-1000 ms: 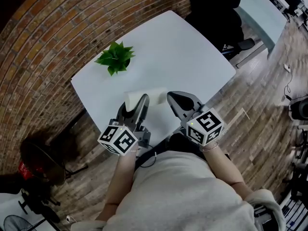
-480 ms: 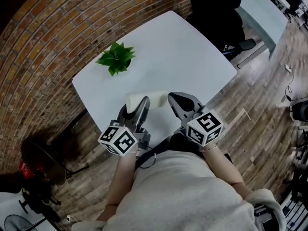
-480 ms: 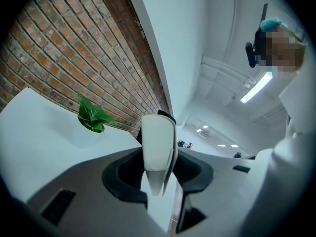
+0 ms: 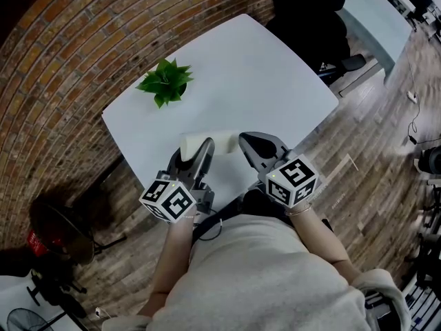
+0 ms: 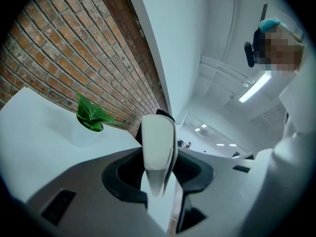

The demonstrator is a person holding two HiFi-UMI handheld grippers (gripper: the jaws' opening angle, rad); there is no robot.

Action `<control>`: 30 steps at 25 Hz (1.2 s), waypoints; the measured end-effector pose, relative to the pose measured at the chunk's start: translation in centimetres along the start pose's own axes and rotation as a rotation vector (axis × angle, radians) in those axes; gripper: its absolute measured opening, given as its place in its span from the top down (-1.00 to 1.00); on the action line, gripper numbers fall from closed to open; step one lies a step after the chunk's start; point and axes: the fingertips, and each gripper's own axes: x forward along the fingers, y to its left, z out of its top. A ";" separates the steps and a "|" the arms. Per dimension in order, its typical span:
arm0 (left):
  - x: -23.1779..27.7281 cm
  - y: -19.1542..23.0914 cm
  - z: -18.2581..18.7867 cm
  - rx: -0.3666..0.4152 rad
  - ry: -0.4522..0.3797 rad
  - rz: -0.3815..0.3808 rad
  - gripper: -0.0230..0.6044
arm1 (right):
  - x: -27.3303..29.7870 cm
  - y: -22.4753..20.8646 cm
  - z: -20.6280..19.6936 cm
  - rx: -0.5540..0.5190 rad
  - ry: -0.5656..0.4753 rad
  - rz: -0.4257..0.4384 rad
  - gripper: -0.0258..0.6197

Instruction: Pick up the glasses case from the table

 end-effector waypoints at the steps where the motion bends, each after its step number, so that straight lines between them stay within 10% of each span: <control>1: 0.0 0.0 0.0 0.000 0.000 -0.001 0.44 | 0.0 0.0 0.0 0.000 0.001 0.001 0.92; 30: -0.3 -0.2 -0.4 -0.013 0.022 -0.024 0.44 | -0.5 -0.2 -1.1 0.039 0.002 -0.010 0.92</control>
